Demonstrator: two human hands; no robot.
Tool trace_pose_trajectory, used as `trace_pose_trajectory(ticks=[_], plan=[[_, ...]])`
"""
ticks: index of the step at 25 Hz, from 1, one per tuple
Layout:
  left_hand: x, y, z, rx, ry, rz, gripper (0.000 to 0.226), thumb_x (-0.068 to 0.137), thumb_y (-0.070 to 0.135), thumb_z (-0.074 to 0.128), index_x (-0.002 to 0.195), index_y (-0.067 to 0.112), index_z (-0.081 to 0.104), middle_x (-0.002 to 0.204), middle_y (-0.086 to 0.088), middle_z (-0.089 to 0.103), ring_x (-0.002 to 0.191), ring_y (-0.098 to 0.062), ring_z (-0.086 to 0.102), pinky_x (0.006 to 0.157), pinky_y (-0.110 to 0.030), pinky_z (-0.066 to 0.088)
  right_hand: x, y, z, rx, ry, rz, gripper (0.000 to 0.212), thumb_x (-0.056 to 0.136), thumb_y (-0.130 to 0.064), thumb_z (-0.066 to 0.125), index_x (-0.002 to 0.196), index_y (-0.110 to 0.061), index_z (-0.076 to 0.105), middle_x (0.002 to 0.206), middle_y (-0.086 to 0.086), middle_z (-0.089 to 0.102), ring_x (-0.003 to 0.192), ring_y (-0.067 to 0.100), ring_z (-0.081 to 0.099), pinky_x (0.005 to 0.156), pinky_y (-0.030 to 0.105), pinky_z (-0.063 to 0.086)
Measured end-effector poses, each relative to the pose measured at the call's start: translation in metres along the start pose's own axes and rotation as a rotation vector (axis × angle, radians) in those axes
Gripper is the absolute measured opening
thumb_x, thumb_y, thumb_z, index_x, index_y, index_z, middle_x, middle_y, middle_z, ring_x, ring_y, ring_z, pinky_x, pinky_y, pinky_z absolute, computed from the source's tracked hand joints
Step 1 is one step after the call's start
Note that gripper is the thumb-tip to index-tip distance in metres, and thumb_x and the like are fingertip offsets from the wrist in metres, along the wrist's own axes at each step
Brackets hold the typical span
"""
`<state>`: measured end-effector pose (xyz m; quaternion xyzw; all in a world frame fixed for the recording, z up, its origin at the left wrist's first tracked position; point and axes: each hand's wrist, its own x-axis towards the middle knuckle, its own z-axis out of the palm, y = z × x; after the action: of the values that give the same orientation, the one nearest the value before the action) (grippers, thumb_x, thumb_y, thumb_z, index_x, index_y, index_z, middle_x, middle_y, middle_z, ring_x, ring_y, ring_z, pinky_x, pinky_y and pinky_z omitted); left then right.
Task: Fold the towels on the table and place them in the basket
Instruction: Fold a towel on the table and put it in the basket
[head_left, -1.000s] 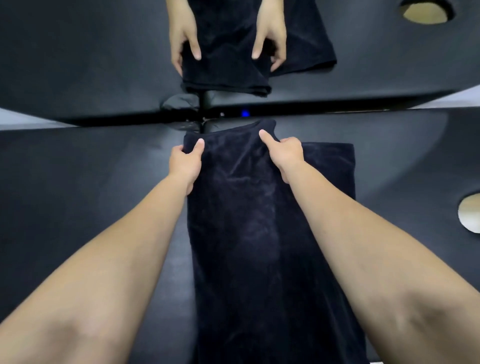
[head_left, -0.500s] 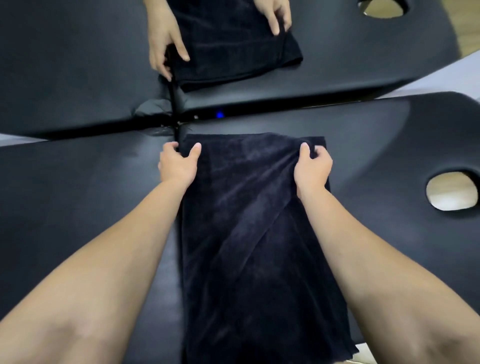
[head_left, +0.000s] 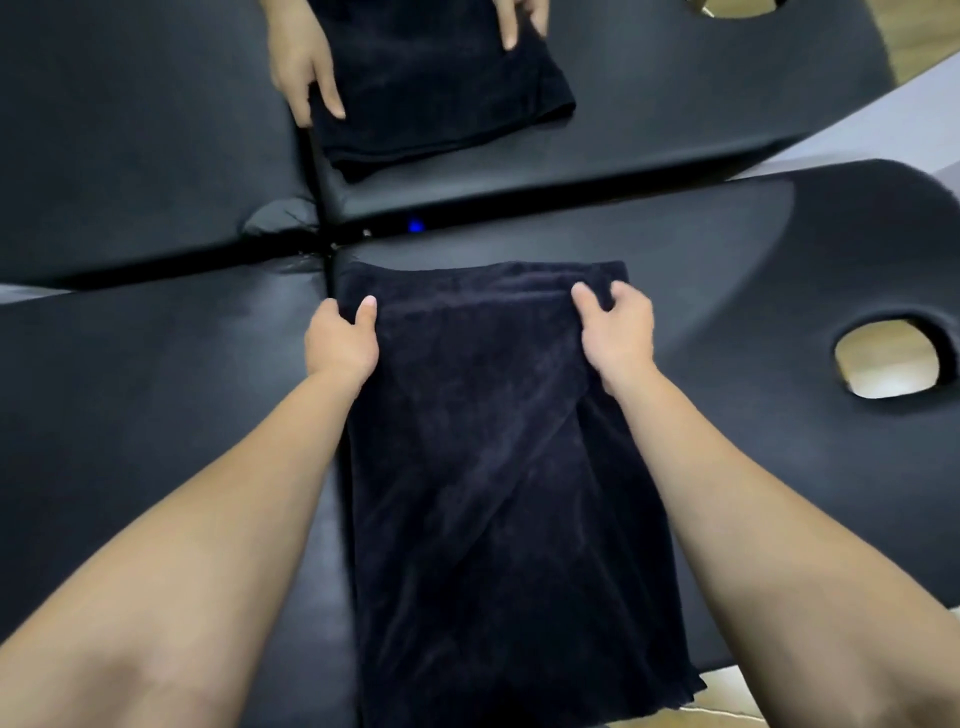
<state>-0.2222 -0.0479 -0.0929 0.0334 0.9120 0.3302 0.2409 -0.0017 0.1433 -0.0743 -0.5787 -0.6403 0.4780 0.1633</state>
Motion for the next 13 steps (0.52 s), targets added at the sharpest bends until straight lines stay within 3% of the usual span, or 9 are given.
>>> trace_pose_trajectory(ticks=[2,4,6,8,10,12,13], plan=[[-0.004,0.002,0.003,0.004,0.054,0.017,0.064,0.097,0.059,0.050,0.135,0.008,0.051,0.136,-0.010,0.060,0.125,-0.032,0.055,0.106,-0.046,0.045,0.005,-0.006,-0.006,0.109,0.092,-0.024,0.049,0.091,-0.046,0.064,0.069,-0.011,0.037,0.073,0.000,0.038,0.068,0.015,0.034,0.064,0.033,0.035],[-0.012,0.003,0.007,-0.023,0.053,-0.054,0.064,0.097,0.061,0.048,0.135,0.010,0.050,0.134,-0.008,0.060,0.121,-0.030,0.057,0.104,-0.042,0.045,0.002,-0.007,-0.009,0.413,-0.036,0.186,0.049,0.087,-0.049,0.070,0.070,-0.007,0.051,0.067,-0.004,0.053,0.062,0.012,0.045,0.064,0.030,0.042],[-0.020,-0.001,0.005,-0.017,0.040,-0.130,0.068,0.092,0.069,0.045,0.130,0.013,0.055,0.129,-0.006,0.063,0.115,-0.030,0.060,0.101,-0.044,0.048,-0.013,0.003,-0.010,0.520,-0.308,0.376,0.047,0.080,-0.056,0.077,0.103,-0.015,0.074,0.098,-0.004,0.077,0.089,0.013,0.073,0.087,0.037,0.057],[-0.023,-0.010,0.001,0.068,0.044,-0.175,0.075,0.086,0.076,0.044,0.123,0.014,0.061,0.120,-0.006,0.067,0.108,-0.032,0.064,0.096,-0.048,0.052,-0.027,0.018,-0.010,0.397,-0.415,0.318,0.044,0.086,-0.050,0.076,0.117,-0.019,0.073,0.112,-0.002,0.077,0.105,0.018,0.073,0.097,0.043,0.057],[-0.024,-0.021,-0.001,0.106,0.047,-0.159,0.065,0.087,0.073,0.047,0.103,0.012,0.066,0.106,-0.007,0.070,0.102,-0.035,0.066,0.090,-0.048,0.055,-0.032,0.026,-0.011,0.298,-0.373,0.165,0.021,0.095,-0.035,0.070,0.105,-0.017,0.077,0.105,0.001,0.079,0.100,0.020,0.075,0.094,0.046,0.059],[-0.027,-0.021,-0.003,0.108,0.050,-0.114,0.053,0.092,0.065,0.049,0.081,0.014,0.059,0.091,-0.005,0.067,0.097,-0.037,0.066,0.084,-0.046,0.056,-0.027,0.023,-0.015,0.246,-0.219,0.084,0.021,0.096,-0.033,0.068,0.092,-0.013,0.076,0.097,0.006,0.078,0.092,0.018,0.074,0.089,0.050,0.060],[-0.028,-0.018,-0.003,0.119,0.058,-0.086,0.051,0.094,0.063,0.049,0.082,0.015,0.058,0.094,-0.006,0.067,0.099,-0.037,0.066,0.084,-0.046,0.055,-0.020,0.019,-0.017,0.225,-0.150,0.065,0.027,0.094,-0.036,0.067,0.089,-0.009,0.073,0.094,0.009,0.078,0.086,0.017,0.071,0.087,0.052,0.060]])
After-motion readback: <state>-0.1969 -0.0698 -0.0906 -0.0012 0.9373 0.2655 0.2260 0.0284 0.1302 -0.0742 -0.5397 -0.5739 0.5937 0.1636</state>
